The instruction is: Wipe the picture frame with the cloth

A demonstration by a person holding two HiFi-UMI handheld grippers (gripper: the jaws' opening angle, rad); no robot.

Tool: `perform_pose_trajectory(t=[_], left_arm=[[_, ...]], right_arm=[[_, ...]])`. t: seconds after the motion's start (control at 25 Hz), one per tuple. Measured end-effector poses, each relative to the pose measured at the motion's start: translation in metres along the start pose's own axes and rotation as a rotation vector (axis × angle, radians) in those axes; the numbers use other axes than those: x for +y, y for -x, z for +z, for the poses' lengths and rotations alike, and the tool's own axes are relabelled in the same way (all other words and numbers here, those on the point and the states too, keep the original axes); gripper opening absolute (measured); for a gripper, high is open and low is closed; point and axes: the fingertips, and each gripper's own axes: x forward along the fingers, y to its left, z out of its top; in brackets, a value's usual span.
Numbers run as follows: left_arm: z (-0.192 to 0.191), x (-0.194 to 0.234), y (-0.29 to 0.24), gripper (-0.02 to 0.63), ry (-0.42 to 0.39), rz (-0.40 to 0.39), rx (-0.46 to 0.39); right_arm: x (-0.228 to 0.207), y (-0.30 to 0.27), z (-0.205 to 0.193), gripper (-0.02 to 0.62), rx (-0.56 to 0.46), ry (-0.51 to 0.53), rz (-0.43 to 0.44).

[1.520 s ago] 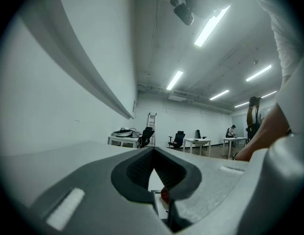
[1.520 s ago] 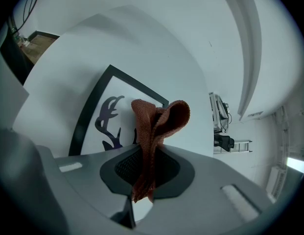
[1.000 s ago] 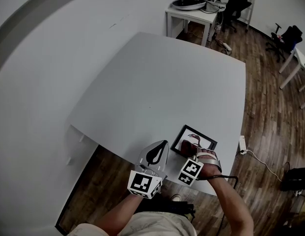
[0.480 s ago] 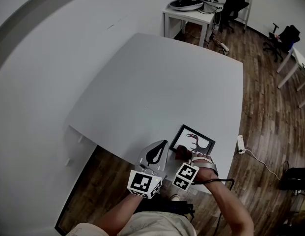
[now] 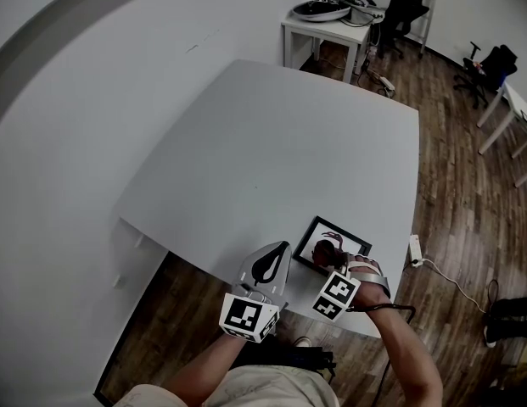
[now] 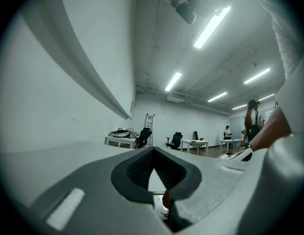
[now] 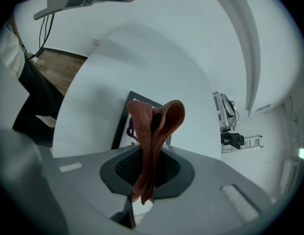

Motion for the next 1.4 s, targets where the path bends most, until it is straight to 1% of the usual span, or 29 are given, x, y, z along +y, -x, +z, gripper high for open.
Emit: perform_pose_trajectory(t=[0.12, 0.24, 0.36, 0.44, 0.64, 0.76, 1.16, 1.4], left_arm=[[-0.001, 0.001, 0.001, 0.002, -0.001, 0.000, 0.002], [-0.002, 0.002, 0.003, 0.002, 0.000, 0.005, 0.008], [-0.005, 0.003, 0.004, 0.002, 0.003, 0.012, 0.015], [-0.007, 0.003, 0.005, 0.002, 0.004, 0.014, 0.019], [-0.012, 0.004, 0.008, 0.002, -0.003, 0.013, 0.027], [-0.012, 0.009, 0.010, 0.001, -0.002, 0.018, 0.033], [-0.010, 0.004, 0.004, 0.001, -0.005, 0.012, 0.032], [-0.009, 0.005, 0.002, 0.002, -0.007, 0.009, 0.030]], right_arm=[[-0.025, -0.005, -0.013, 0.060, 0.016, -0.030, -0.051], [-0.046, -0.016, -0.031, 0.060, 0.058, -0.036, -0.086], [-0.059, -0.030, -0.045, 0.060, 0.082, -0.050, -0.117], [-0.061, -0.041, -0.052, 0.060, 0.091, -0.065, -0.122], [-0.049, -0.062, -0.058, 0.060, 0.109, -0.102, -0.102], [-0.040, -0.067, -0.057, 0.060, 0.114, -0.094, -0.098], [-0.037, -0.064, -0.055, 0.060, 0.111, -0.084, -0.073], [-0.014, -0.051, -0.047, 0.060, 0.091, -0.069, -0.026]])
